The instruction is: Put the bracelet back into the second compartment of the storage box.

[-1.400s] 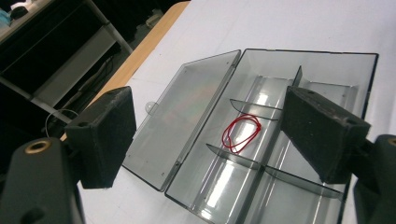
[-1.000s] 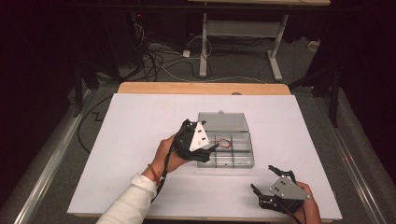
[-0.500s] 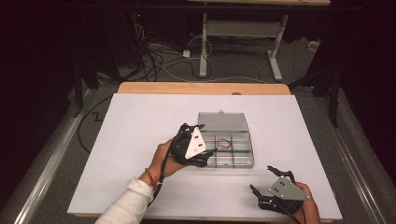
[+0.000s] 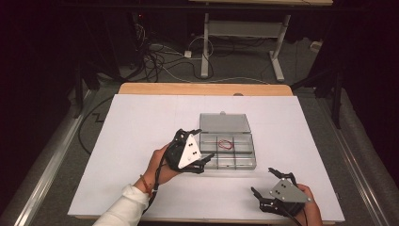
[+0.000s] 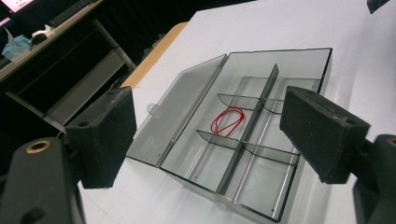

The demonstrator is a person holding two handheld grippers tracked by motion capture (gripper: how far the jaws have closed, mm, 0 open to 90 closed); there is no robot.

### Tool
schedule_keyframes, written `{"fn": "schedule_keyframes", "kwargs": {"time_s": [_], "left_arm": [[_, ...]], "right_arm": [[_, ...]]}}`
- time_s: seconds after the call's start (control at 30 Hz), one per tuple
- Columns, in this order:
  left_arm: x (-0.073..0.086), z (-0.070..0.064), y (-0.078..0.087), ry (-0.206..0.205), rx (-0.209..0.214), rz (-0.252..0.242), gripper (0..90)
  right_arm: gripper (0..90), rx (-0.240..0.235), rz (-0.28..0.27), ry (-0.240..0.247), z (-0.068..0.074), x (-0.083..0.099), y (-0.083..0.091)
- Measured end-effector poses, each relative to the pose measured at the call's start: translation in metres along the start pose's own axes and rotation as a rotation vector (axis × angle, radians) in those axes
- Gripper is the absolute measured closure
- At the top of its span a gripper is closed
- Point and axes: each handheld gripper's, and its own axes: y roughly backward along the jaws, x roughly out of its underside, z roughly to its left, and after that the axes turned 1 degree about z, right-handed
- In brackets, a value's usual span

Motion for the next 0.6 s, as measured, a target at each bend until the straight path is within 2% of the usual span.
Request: {"fn": "schedule_keyframes", "kwargs": {"time_s": [0.3,0.6], "left_arm": [[0.008,-0.003,0.013,0.011,0.003,-0.020,17.8],[0.016,-0.005,0.026,0.014,-0.016,-0.037,18.2]], "right_arm": [[18.3,-0.006,-0.005,0.003,0.001,-0.001,0.000],[18.3,-0.007,-0.004,0.005,0.002,-0.001,0.000]]}}
